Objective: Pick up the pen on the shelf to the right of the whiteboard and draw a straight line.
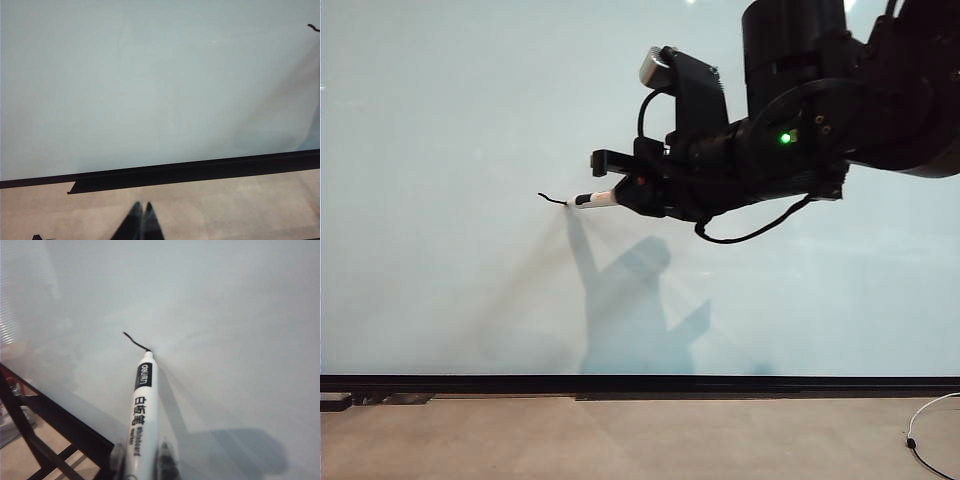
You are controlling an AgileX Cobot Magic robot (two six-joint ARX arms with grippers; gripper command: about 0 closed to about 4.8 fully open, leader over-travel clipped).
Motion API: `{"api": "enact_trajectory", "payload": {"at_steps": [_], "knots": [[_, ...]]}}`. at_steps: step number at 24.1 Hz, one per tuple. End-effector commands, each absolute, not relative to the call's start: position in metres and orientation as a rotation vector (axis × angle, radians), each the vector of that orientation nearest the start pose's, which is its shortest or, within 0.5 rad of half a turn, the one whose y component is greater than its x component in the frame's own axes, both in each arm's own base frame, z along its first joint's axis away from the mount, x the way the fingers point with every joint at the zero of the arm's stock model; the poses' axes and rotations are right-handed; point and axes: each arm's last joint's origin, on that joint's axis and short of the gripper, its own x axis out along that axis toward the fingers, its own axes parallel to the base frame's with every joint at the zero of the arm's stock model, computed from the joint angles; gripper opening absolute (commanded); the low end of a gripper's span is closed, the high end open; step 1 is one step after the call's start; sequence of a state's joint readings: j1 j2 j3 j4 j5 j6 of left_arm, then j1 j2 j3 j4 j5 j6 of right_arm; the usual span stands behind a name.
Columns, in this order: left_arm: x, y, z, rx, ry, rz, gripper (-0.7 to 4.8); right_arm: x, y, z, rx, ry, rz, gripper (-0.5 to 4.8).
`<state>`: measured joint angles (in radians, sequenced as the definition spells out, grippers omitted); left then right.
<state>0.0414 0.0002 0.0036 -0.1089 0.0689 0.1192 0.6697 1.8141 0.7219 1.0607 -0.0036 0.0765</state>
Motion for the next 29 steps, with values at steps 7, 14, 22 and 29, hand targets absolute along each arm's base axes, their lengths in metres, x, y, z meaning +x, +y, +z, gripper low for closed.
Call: {"api": "enact_trajectory", "payload": {"at_steps": [7, 14, 22, 29], "knots": [[0.097, 0.002, 0.157, 0.115, 0.088, -0.035, -0.05, 0.274, 0.190, 0.170, 0.059, 0.010, 0.526, -0.07], [0.097, 0.002, 0.157, 0.115, 0.088, -0.035, -0.05, 0.266, 0.177, 0.172, 0.017, 0.004, 0.477, -0.07], [0.097, 0.002, 0.157, 0.115, 0.088, -0.035, -0.05, 0.257, 0.145, 0.178, 0.002, -0.010, 0.391, -0.07], [0.097, 0.002, 0.157, 0.115, 0.088, -0.035, -0.05, 0.242, 0.119, 0.179, -0.005, -0.011, 0.330, -0.07]]}}
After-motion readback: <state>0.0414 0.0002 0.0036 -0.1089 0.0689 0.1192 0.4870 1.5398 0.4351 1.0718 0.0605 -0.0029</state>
